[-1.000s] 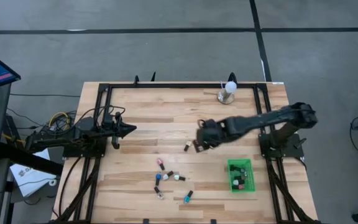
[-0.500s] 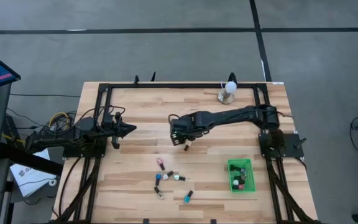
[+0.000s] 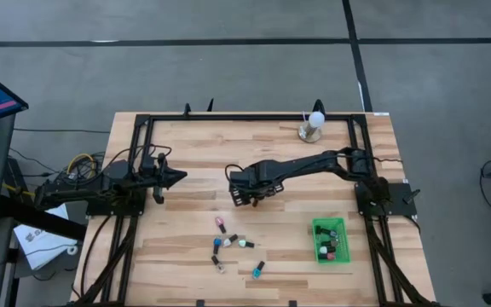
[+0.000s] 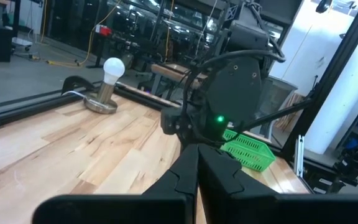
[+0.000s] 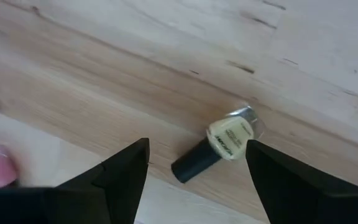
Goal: Pick & Place Nail Polish
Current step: Put the yellow nail polish into the green bin
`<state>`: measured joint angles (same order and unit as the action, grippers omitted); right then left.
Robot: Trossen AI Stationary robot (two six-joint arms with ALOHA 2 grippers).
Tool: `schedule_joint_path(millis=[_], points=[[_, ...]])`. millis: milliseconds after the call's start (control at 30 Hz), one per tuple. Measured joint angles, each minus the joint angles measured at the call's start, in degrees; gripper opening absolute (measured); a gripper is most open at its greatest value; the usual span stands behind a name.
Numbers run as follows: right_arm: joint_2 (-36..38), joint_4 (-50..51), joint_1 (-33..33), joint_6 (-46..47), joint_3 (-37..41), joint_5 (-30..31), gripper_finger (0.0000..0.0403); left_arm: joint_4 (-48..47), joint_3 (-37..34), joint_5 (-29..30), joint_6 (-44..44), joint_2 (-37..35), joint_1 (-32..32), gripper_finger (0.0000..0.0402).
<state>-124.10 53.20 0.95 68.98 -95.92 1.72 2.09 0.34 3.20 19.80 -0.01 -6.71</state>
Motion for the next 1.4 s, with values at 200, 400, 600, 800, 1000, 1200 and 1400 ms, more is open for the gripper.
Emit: schedule_joint_path(millis=[200, 400, 600, 800, 1000, 1200, 1400], points=[[0.0, 1.8, 0.0, 1.0, 1.0, 0.1, 0.0260, 0.1, 0.0, 0.0, 0.0, 0.0, 0.0, 0.0001], [0.0, 0.8, 0.0, 1.1, 1.0, 1.3, 0.0260, 0.1, 0.0, 0.0, 0.0, 0.0, 0.0, 0.0001], [-2.5, 0.9, 0.3, 1.1, 1.1, 1.1, 0.0260, 0.1, 0.0, 0.0, 0.0, 0.0, 0.0, 0.0001], [-4.1, 0.6, 0.7, -0.6, 0.6, -0.4, 0.0260, 0.2, 0.0, 0.0, 0.0, 0.0, 0.0, 0.0001], [-4.1, 1.5, 0.8, -3.3, 0.6, -1.2, 0.0239, 0.2, 0.0, 0.0, 0.0, 0.0, 0.0, 0.0001], [-4.2, 1.5, 1.1, -6.3, 0.7, -1.6, 0.0171, 0.3, 0.0, 0.0, 0.0, 0.0, 0.0, 0.0001], [-4.2, 1.6, 1.2, -9.4, 0.7, -2.1, 0.0104, 0.3, 0.0, 0.0, 0.0, 0.0, 0.0, 0.0001]])
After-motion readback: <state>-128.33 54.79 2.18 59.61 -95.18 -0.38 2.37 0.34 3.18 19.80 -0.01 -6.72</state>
